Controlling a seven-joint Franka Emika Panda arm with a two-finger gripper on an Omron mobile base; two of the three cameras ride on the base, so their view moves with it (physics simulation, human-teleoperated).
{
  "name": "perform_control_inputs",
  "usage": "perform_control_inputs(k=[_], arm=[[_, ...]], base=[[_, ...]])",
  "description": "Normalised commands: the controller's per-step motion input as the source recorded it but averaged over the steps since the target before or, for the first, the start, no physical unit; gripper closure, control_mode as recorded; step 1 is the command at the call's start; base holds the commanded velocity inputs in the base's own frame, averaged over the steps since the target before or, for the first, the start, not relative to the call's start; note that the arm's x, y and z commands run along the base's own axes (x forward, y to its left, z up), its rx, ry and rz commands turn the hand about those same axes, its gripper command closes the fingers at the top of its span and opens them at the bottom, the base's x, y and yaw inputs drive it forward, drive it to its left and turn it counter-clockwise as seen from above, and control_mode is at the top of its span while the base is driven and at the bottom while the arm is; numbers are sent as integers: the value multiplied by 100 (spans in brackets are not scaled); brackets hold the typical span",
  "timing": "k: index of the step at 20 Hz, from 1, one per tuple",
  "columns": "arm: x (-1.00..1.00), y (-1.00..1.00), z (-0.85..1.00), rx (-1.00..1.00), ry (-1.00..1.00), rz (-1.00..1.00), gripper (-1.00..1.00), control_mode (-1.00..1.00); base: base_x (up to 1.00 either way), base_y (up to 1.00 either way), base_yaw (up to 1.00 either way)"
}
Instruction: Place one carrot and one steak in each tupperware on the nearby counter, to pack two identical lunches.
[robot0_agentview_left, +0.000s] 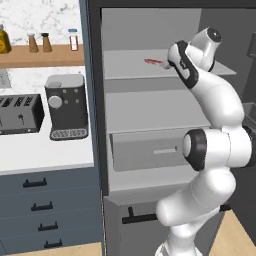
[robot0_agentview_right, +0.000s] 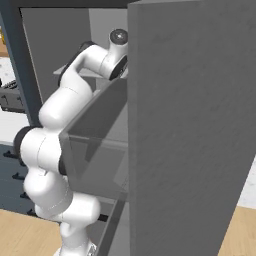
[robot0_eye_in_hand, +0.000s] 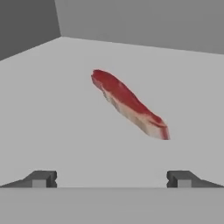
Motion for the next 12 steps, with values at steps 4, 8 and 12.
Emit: perform_control_inputs(k=[4, 8, 12], arm=[[35, -7, 1, 2, -4, 0, -100, -100], [49, -34, -34, 9, 0, 0, -100, -100], [55, -19, -25, 11, 0, 0, -100, -100]], base=[[0, 0, 0], [0, 0, 0], [0, 0, 0]])
